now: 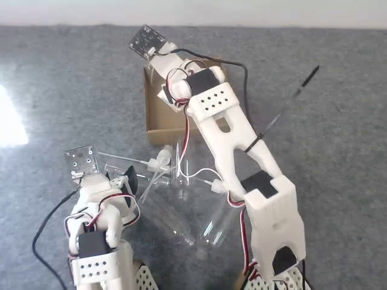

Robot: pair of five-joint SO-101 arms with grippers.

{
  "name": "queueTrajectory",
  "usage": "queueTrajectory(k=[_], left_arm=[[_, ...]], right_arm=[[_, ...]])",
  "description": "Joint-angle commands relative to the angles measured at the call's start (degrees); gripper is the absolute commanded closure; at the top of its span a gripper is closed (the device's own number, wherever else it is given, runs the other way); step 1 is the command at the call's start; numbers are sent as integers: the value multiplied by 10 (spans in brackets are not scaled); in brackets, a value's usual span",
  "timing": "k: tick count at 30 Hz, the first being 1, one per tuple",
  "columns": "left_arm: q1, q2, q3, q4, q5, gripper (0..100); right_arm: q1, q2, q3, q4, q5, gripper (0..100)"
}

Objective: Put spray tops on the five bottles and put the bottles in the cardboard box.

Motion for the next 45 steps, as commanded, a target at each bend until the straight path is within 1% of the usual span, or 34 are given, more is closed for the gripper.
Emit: queueTrajectory(k=[1,6,14,24,29,34,39,45], left_arm=[[0,-6,-5,3,7,790],[0,-6,-5,3,7,790],[0,-6,-5,3,7,790],[0,-6,-5,3,7,790],[0,-6,-5,3,7,790],[0,-6,-5,3,7,790],[0,-6,-5,3,7,790],[0,-6,-5,3,7,790]], right_arm=[[-2,-79,-11,63,3,921],[-4,-134,-10,145,3,923],[-7,-172,-10,247,3,924],[-41,-212,-9,327,3,925],[-50,-213,11,332,-1,925],[-50,-213,23,331,-78,925],[-50,-213,23,330,-102,925],[-58,-213,55,329,-163,925]])
